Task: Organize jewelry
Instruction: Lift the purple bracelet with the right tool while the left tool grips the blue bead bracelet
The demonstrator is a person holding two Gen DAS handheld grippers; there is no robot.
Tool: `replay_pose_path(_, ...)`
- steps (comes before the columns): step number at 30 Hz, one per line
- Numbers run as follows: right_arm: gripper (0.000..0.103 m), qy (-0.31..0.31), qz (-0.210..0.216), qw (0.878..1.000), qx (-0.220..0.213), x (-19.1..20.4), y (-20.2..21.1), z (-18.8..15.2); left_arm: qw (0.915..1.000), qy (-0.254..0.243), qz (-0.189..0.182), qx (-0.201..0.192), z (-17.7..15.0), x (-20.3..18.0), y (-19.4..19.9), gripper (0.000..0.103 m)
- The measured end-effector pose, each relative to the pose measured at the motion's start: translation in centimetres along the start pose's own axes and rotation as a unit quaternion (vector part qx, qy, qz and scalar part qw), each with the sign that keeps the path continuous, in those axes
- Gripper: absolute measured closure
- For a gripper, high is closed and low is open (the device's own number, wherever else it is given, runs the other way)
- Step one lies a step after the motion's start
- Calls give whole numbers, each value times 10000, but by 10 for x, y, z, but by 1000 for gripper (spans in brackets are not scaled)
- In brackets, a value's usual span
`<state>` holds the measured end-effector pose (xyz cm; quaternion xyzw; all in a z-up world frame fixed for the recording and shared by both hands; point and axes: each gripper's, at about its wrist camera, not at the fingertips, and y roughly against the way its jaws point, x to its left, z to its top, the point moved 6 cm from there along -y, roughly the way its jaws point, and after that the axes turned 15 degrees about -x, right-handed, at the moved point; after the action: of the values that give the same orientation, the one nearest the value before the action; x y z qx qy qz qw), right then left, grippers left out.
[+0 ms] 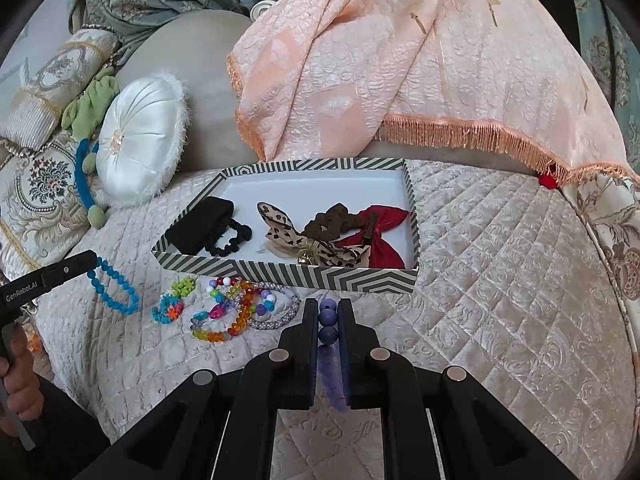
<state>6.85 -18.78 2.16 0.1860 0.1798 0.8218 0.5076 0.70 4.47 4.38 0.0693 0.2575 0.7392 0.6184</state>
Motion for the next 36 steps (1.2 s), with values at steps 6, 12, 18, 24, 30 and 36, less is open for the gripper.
replay_pose_path(6, 95, 15, -40, 10000, -1, -1, 0, 0, 9999, -78, 95, 8, -1, 1, 0, 93)
replay_pose_path(12, 95, 17, -52, 10000, 19, 0, -1, -1, 9999, -78, 99, 6, -1, 1, 0, 93)
replay_pose_path(18, 95, 34, -53, 10000, 22, 1, -1, -2, 9999, -77, 94, 12, -1, 1, 0, 93)
replay_pose_path(24, 95, 39, -53, 10000, 19, 1, -1, -2, 9999, -73, 102, 15, 0, 1, -1, 93)
replay_pose_path(30, 95, 24, -66, 10000, 22, 1, -2, -2, 9999, -71, 117, 18, -2, 3, -1, 93)
replay_pose_path(36, 95, 40, -100, 9999, 28, 1, -2, -3, 9999, -66, 124, 27, -2, 3, -1, 93)
